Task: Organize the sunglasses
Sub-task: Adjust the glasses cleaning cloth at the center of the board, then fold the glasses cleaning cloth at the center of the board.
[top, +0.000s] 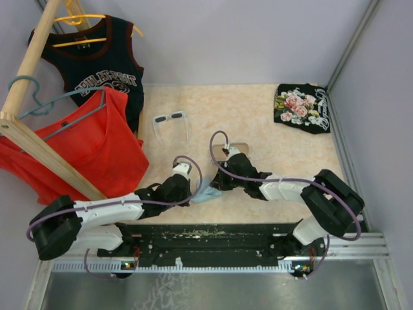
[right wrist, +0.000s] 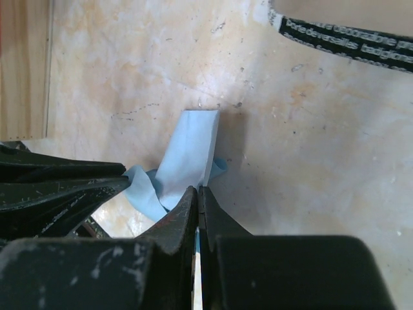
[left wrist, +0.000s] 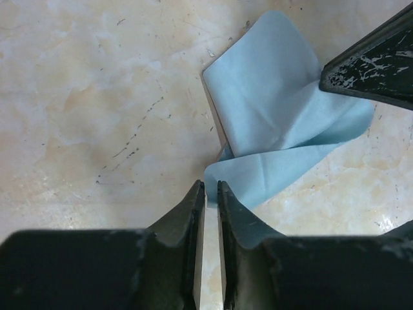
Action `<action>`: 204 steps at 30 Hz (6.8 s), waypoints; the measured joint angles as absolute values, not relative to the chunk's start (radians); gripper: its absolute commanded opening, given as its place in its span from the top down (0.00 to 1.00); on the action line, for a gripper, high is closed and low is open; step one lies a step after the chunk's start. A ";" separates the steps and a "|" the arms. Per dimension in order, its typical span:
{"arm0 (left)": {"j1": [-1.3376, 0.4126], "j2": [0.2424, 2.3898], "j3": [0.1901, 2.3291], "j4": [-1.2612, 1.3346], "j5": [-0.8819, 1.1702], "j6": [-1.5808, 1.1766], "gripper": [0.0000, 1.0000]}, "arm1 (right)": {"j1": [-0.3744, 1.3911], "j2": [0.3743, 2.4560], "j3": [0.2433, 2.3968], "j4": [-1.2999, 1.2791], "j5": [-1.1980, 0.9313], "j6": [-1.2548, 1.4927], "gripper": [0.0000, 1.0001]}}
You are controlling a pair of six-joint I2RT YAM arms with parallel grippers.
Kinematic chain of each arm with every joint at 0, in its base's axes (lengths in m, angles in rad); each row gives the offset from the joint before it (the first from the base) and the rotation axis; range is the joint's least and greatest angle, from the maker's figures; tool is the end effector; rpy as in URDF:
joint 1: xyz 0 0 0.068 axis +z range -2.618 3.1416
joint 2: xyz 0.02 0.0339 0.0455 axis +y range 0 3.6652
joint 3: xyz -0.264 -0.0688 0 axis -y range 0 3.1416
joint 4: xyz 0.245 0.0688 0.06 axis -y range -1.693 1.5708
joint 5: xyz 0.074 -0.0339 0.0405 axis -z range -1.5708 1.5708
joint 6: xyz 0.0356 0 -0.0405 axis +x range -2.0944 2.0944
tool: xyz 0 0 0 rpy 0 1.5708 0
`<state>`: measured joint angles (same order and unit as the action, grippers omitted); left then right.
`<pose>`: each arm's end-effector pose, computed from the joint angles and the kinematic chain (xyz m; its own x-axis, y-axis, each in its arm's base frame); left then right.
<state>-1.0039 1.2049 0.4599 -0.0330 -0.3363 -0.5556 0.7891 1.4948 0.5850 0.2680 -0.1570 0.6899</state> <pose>0.1296 -0.1818 0.1625 -0.6737 0.1310 -0.7273 0.3705 0.9114 -0.1789 0.1969 0.2063 0.1548 -0.8276 0.0586 -0.5583 -0.3403 0.7385 0.5820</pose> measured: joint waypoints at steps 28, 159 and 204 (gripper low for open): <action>-1.004 0.615 0.378 -0.087 -0.298 -0.583 0.55 | 0.814 1.079 0.710 -0.157 -0.134 0.384 1.00; -0.946 0.991 0.411 -0.064 -0.256 -0.739 0.38 | 0.834 1.537 0.774 -0.284 0.279 0.470 1.00; -0.902 1.728 0.869 0.082 -0.099 -0.430 0.61 | 0.704 1.365 0.484 0.091 0.173 0.594 1.00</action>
